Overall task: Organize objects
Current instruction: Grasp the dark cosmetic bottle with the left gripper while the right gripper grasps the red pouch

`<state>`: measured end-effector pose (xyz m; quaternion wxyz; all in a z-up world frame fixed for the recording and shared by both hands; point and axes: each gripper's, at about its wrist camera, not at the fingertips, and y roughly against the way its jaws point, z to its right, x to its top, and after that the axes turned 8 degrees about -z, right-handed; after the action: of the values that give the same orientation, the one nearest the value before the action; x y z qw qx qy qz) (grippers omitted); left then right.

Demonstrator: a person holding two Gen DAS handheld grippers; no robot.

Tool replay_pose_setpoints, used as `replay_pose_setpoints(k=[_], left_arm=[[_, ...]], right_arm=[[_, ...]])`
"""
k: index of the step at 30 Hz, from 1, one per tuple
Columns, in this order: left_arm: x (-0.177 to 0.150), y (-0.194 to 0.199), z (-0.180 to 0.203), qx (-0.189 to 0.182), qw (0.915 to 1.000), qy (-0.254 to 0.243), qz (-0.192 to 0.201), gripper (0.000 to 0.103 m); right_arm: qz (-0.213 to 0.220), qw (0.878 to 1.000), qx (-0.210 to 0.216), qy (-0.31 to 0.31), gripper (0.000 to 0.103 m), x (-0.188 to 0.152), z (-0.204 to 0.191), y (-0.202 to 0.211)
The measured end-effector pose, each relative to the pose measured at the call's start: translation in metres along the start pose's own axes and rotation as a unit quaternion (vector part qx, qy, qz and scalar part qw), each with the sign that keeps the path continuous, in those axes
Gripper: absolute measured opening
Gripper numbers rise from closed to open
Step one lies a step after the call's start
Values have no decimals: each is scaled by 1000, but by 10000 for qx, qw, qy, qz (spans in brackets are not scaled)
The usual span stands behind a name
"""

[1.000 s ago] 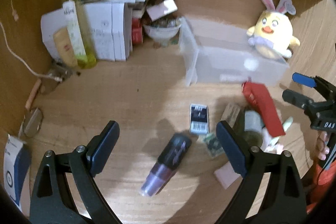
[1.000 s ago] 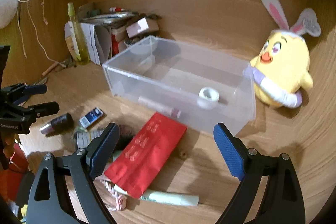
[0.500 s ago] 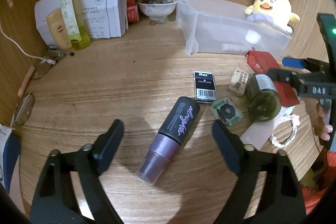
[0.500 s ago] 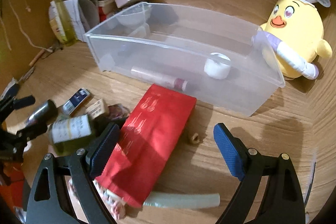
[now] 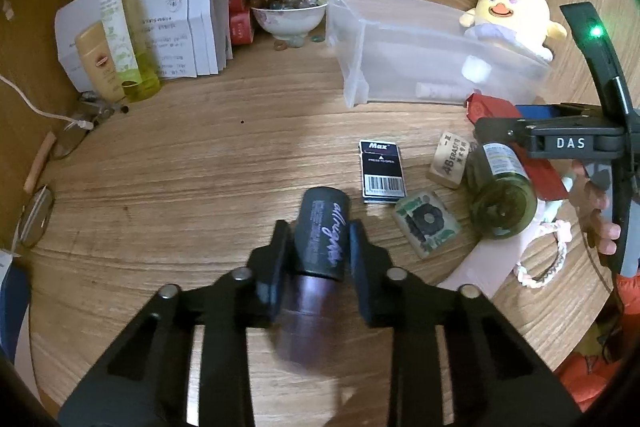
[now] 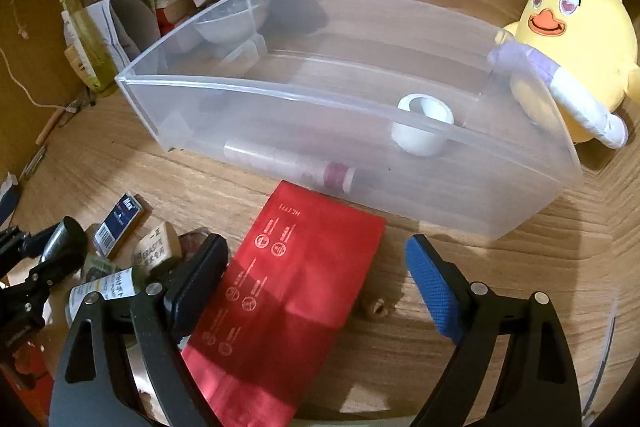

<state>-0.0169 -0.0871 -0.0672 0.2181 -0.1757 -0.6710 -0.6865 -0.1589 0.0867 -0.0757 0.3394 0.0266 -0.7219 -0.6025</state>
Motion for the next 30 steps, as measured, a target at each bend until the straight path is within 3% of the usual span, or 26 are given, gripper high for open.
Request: replay_pose_setpoints(k=[2,9,30], left_arm=[[1,1,-3,-26,10000,86,29,25],[9,13,-9,-78,9993,253,268,25],[51,69,15,-286,9926,354,1130,25]], right_arm=[[-2,10000,-48,10,70,0,0,-2],[111,9999,-58,0,55,-2,3,2],[1176,9927,214,170,55,-14,6,84]])
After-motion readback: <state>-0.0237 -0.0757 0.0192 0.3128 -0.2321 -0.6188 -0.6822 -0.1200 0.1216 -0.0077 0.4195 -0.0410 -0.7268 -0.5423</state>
